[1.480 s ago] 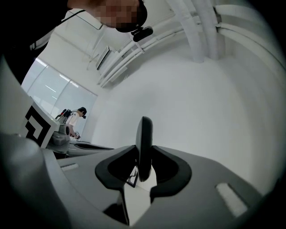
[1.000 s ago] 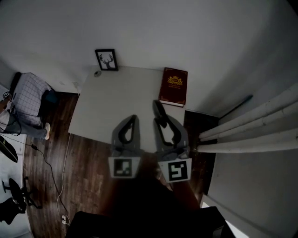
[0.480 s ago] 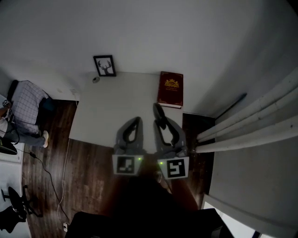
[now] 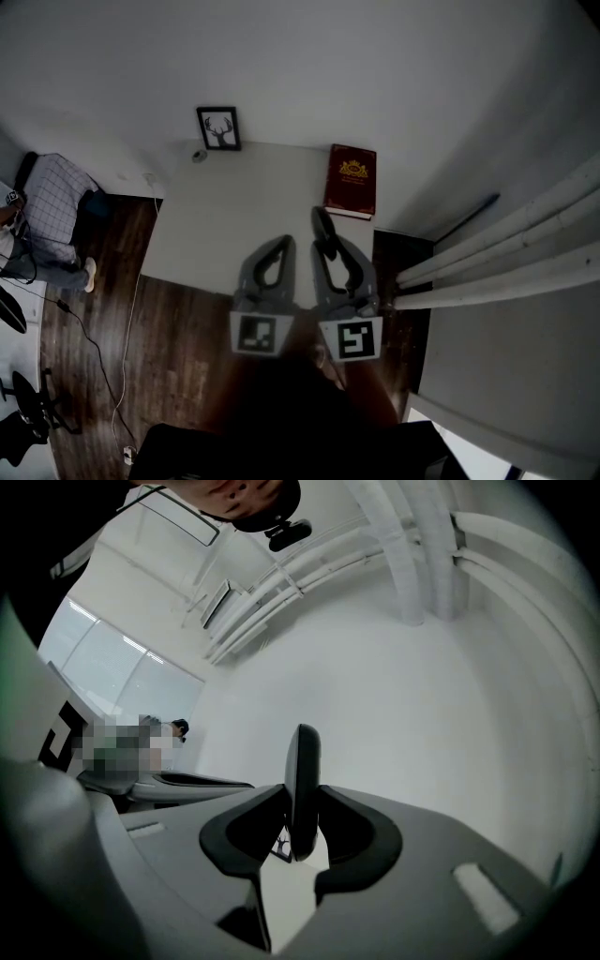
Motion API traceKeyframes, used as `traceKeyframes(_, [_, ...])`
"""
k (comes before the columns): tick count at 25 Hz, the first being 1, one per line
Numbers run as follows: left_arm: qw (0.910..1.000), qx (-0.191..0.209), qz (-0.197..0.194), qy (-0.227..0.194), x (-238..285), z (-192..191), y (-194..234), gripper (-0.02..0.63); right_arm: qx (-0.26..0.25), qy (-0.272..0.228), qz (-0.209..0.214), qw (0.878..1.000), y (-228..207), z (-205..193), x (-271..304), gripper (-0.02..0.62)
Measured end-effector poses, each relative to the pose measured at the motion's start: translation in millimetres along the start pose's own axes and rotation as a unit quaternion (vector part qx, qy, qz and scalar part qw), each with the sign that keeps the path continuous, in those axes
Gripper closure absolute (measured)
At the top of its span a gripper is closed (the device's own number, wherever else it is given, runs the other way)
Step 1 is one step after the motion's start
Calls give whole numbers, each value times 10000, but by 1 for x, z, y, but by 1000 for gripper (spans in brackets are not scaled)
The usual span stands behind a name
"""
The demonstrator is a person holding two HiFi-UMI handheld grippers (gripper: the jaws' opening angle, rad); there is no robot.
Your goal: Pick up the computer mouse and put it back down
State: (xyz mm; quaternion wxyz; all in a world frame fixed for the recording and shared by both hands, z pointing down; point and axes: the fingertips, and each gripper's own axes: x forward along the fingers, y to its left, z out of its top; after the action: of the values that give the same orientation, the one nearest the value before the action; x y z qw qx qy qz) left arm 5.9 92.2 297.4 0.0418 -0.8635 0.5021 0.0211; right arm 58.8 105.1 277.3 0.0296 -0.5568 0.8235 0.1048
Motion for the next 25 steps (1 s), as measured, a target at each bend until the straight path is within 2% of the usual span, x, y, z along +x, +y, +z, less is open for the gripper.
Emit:
traceKeyframes(9, [9999,88,-20,70,0,-3,4,607,-86,70,56,9999,4,-2,3,468])
traceKeyframes(16, [9999,-60,129,-65,0,-3,11,606,-13,98,67,9999,5,-5,4,468])
traceKeyframes(20, [9997,124,165,89,-2,-9,11,606,-33,131,139,9998,7,-9,5,468])
traceKeyframes(23, [9997,44,210,80,-9,-11,17,606,30,102,209,9997,17,-9,9,468])
traceKeyframes(25, [9996,125,238,47,-15,-12,28,606,89,124,261,9995,29,-11,15,468])
